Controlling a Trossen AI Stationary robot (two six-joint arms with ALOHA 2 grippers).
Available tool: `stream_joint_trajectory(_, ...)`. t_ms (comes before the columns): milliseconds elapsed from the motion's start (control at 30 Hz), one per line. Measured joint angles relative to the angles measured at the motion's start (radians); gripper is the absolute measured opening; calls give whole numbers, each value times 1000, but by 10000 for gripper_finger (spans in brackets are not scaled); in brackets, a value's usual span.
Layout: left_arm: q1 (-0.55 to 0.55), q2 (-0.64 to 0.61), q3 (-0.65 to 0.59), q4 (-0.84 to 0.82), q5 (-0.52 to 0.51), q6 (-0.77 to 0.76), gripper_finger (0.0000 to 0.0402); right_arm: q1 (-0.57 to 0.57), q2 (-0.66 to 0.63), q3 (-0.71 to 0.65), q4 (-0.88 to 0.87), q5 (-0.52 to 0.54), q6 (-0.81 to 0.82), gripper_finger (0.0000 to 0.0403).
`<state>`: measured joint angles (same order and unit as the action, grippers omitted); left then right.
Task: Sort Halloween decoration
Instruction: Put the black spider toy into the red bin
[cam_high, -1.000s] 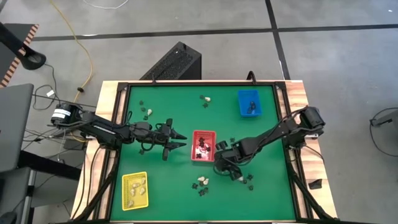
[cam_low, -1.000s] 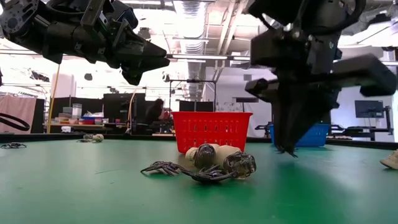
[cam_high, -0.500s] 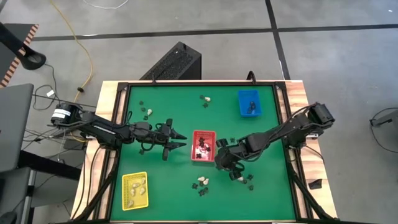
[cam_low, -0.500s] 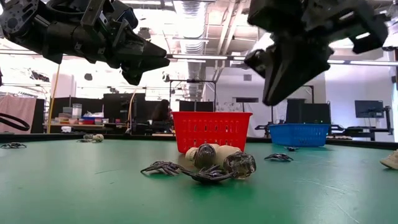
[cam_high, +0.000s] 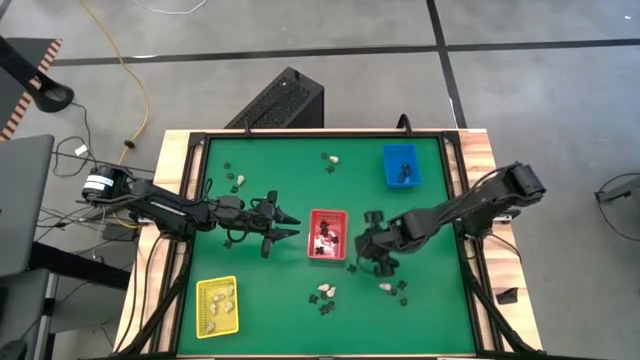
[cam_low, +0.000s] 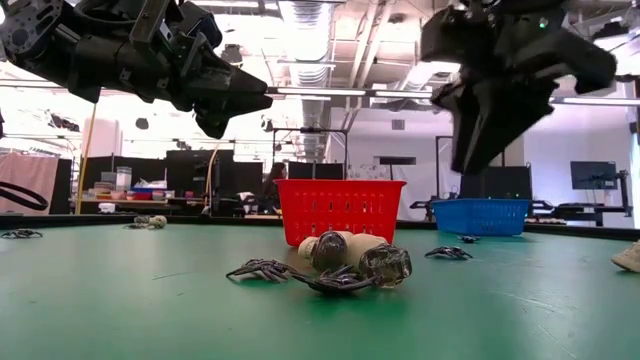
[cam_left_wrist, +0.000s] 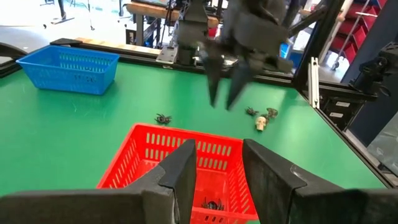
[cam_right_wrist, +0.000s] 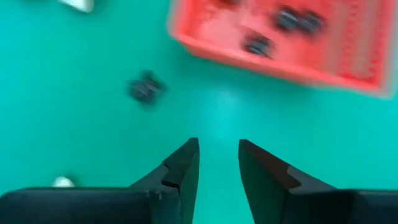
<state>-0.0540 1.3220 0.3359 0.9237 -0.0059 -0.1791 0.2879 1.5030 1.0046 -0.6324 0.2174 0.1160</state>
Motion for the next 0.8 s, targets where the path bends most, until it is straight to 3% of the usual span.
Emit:
stream_joint_trajectory(167,0,0,0,1,0,0,119,-96,-81,-64,-36,27,-2,138)
stream_joint_trajectory(433,0,0,0,3,0,-8,119,-280,-92,-185,49,-137,-88,139)
stream_joint_trajectory(800,0,0,0,1,0,0,119,-444,-92,-246,127,-243,14,139)
